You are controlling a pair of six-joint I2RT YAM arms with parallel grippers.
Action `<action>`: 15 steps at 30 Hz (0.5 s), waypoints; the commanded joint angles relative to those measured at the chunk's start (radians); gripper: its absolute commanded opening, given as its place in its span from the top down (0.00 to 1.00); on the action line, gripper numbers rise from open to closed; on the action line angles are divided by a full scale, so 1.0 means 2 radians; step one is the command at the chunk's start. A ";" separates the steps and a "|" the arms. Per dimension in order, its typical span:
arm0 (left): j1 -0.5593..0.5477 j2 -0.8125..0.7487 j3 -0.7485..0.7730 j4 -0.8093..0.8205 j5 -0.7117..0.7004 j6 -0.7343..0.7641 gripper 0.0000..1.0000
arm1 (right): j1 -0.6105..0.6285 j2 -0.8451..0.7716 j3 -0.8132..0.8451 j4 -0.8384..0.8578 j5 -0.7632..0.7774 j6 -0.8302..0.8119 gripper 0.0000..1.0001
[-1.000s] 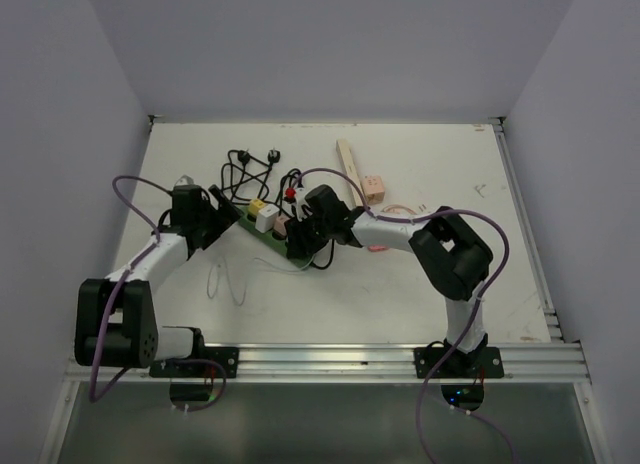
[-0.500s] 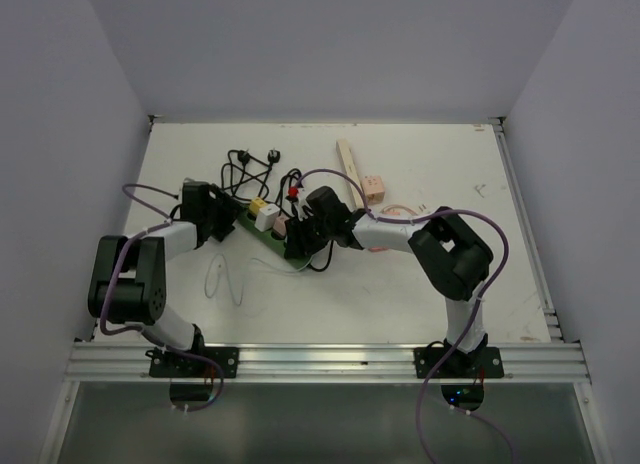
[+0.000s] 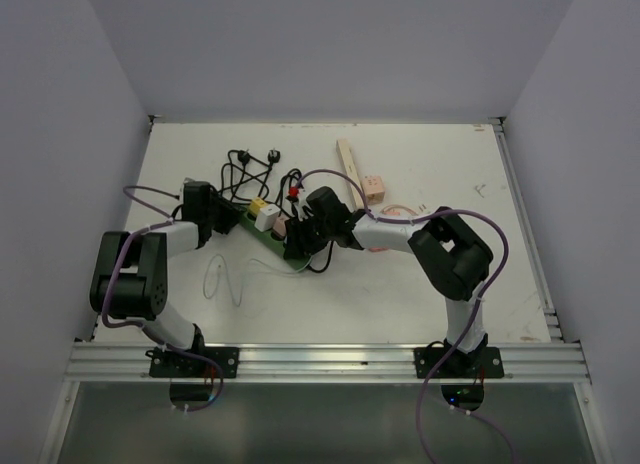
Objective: Pull the plug off the socket
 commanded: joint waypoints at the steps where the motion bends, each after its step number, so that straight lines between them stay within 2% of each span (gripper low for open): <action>1: -0.001 -0.007 -0.004 0.019 -0.015 0.016 0.95 | 0.003 -0.020 0.001 0.002 -0.013 0.002 0.83; 2: -0.001 -0.016 -0.003 0.021 -0.015 0.024 1.00 | 0.003 -0.024 0.002 0.000 -0.013 0.001 0.75; 4: -0.001 -0.026 -0.001 0.024 -0.015 0.035 1.00 | 0.003 -0.041 0.001 -0.002 -0.012 -0.001 0.54; 6: -0.001 -0.041 0.003 0.025 -0.016 0.050 1.00 | 0.003 -0.052 0.003 -0.019 -0.008 0.000 0.40; 7: -0.001 -0.047 0.004 0.025 -0.016 0.056 1.00 | 0.002 -0.058 0.004 -0.026 -0.006 0.001 0.29; 11: -0.006 -0.074 0.011 0.028 -0.012 0.094 1.00 | 0.000 -0.096 0.001 -0.045 0.006 0.002 0.13; 15: -0.017 -0.086 0.017 0.031 -0.003 0.129 1.00 | -0.012 -0.125 -0.006 -0.056 0.005 0.005 0.10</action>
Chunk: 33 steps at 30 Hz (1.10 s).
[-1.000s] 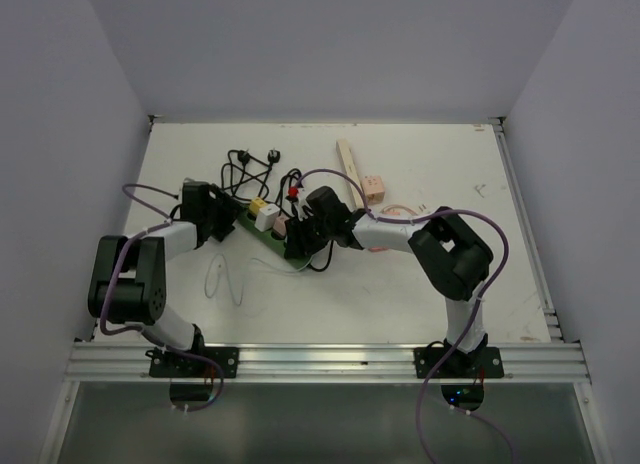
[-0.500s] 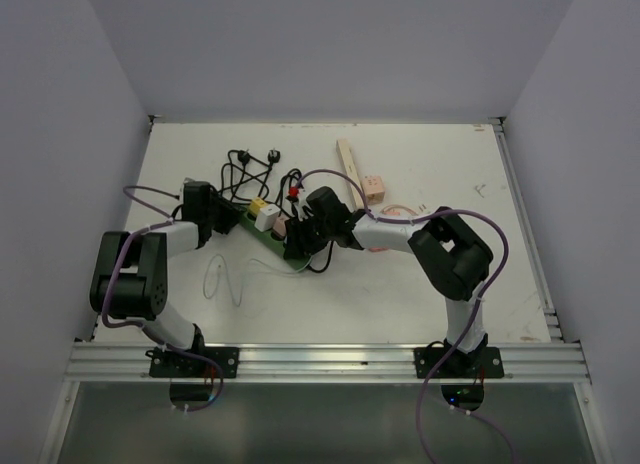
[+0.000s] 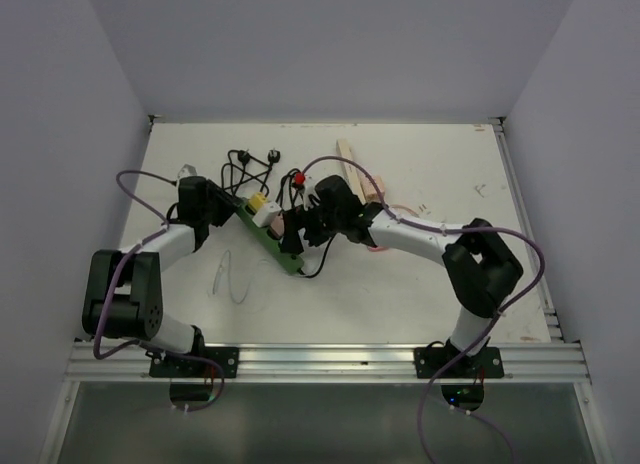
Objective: Pull the plug off the socket
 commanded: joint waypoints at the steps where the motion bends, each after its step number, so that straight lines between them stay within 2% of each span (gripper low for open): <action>1: -0.012 -0.024 0.022 0.034 0.014 0.061 1.00 | -0.016 -0.044 -0.003 -0.014 0.000 0.005 0.10; 8: -0.042 -0.035 0.038 0.031 0.042 0.130 1.00 | -0.043 -0.055 0.048 -0.019 -0.015 0.023 0.16; 13: -0.058 -0.043 0.052 0.027 0.061 0.147 1.00 | -0.054 0.000 0.122 -0.038 -0.021 0.045 0.29; 17: -0.069 -0.043 0.060 0.024 0.074 0.147 1.00 | -0.054 0.046 0.185 -0.056 -0.026 0.083 0.34; 21: -0.076 -0.047 0.063 0.023 0.082 0.147 1.00 | -0.054 0.071 0.202 -0.057 -0.039 0.116 0.34; 28: -0.082 -0.060 0.065 0.022 0.083 0.152 1.00 | -0.054 0.087 0.202 -0.070 -0.022 0.116 0.36; 33: -0.086 -0.065 0.066 0.020 0.082 0.156 1.00 | -0.054 0.103 0.203 -0.069 -0.030 0.119 0.48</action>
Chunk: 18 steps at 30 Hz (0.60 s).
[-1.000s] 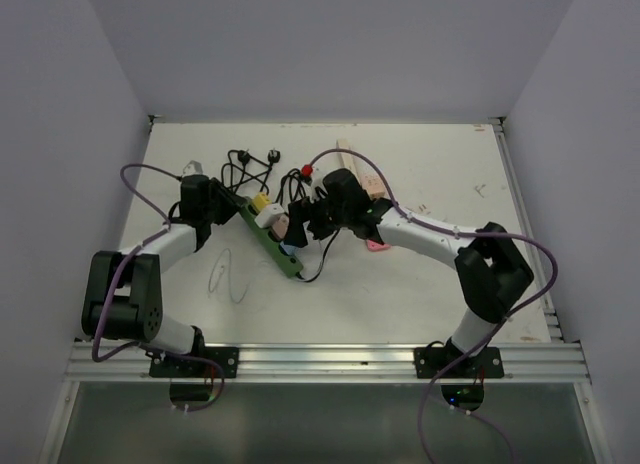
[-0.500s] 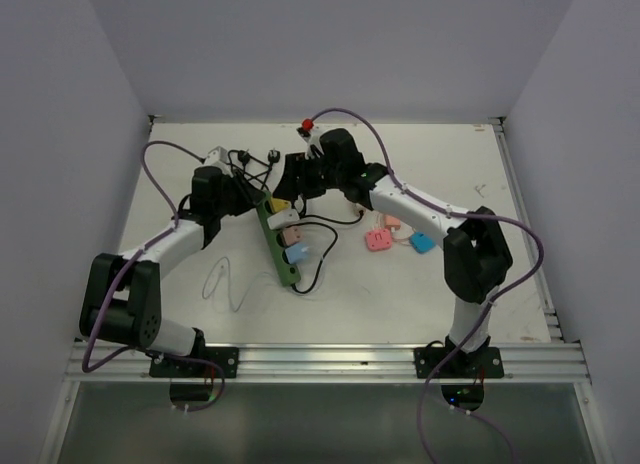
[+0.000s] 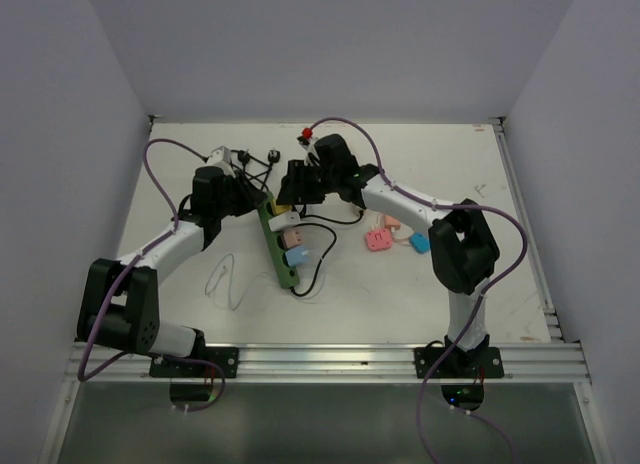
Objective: Pull the plug off the socket
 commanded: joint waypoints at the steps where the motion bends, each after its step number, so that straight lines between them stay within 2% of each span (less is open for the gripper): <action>1: -0.009 -0.030 0.026 0.034 0.025 0.015 1.00 | 0.003 0.017 0.020 -0.012 -0.004 0.009 0.48; 15: -0.010 -0.034 0.027 0.018 0.006 0.022 1.00 | 0.003 -0.044 -0.020 0.013 0.085 -0.009 0.45; 18: -0.011 -0.035 0.029 0.018 0.009 0.022 1.00 | 0.003 -0.031 -0.017 0.012 0.076 -0.007 0.45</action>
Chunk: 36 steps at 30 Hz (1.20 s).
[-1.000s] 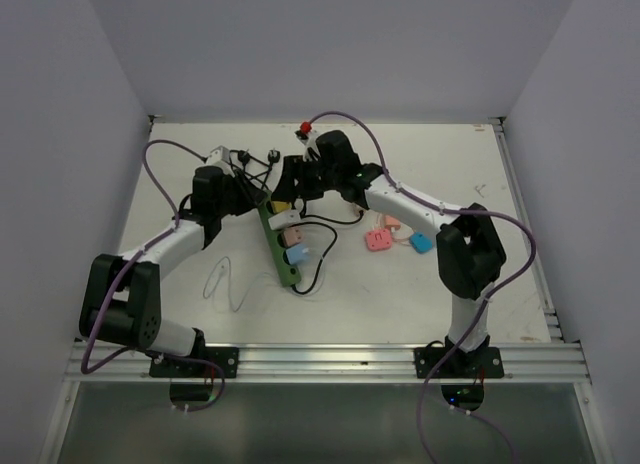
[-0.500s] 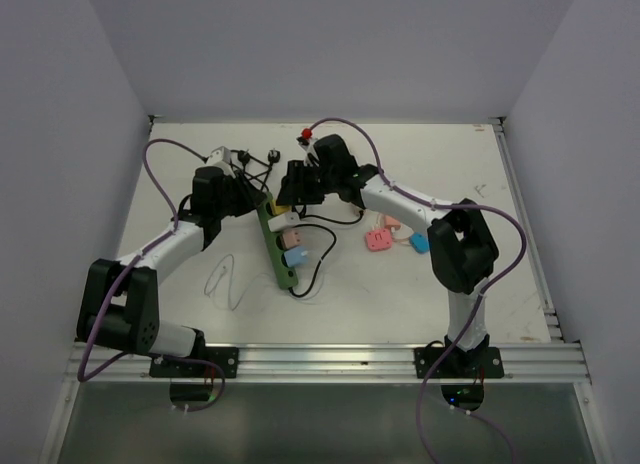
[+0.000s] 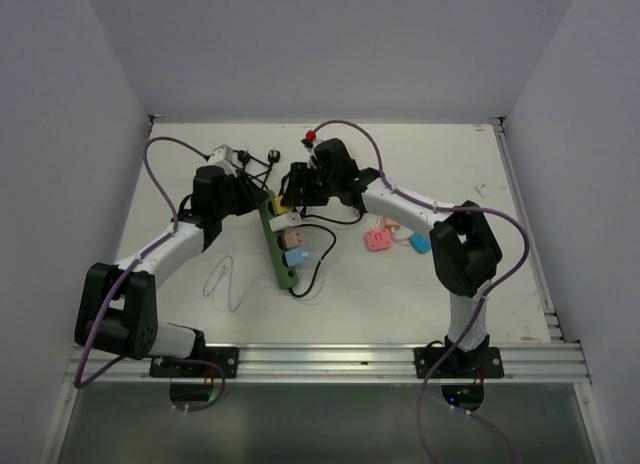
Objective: Pull the plug off the socket
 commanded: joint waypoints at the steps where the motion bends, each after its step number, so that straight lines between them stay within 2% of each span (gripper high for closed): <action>1: -0.003 -0.021 0.026 0.027 0.015 0.015 1.00 | 0.001 -0.018 0.006 0.017 0.004 -0.005 0.45; 8: -0.004 -0.023 0.027 0.026 0.015 0.015 1.00 | 0.007 0.013 0.016 0.036 -0.039 0.009 0.51; 16: -0.006 -0.024 0.028 0.029 0.015 0.015 1.00 | 0.010 0.037 0.024 0.040 -0.073 0.016 0.65; 19: -0.006 -0.024 0.027 0.028 0.017 0.013 1.00 | 0.011 0.037 0.024 0.039 -0.079 0.014 0.83; 20: -0.006 -0.024 0.028 0.028 0.019 0.013 1.00 | 0.011 0.034 0.023 0.039 -0.078 0.013 0.95; 21: -0.006 -0.024 0.028 0.027 0.019 0.012 1.00 | 0.011 0.031 0.023 0.038 -0.078 0.009 1.00; 22: -0.006 -0.024 0.028 0.023 0.020 0.012 1.00 | 0.011 0.028 0.023 0.038 -0.074 0.007 1.00; 25: -0.006 -0.024 0.030 0.010 0.020 0.009 0.82 | 0.011 0.017 0.025 0.038 -0.070 -0.004 1.00; 26: -0.006 -0.024 0.031 0.006 0.018 0.007 0.72 | 0.011 0.014 0.025 0.038 -0.071 -0.005 1.00; 28: -0.006 -0.022 0.031 -0.007 0.016 0.003 0.62 | 0.011 0.008 0.024 0.041 -0.070 -0.010 1.00; 29: -0.006 -0.021 0.032 -0.010 0.014 0.001 0.51 | 0.011 0.006 0.024 0.041 -0.072 -0.011 1.00; 32: -0.006 -0.018 0.032 -0.018 0.008 -0.004 0.36 | 0.012 0.003 0.023 0.045 -0.076 -0.012 1.00; 34: -0.006 -0.016 0.032 -0.020 0.006 -0.009 0.29 | 0.013 0.000 0.021 0.046 -0.077 -0.013 1.00; 36: -0.006 -0.011 0.036 -0.024 0.001 -0.014 0.28 | 0.014 -0.002 0.020 0.048 -0.077 -0.014 1.00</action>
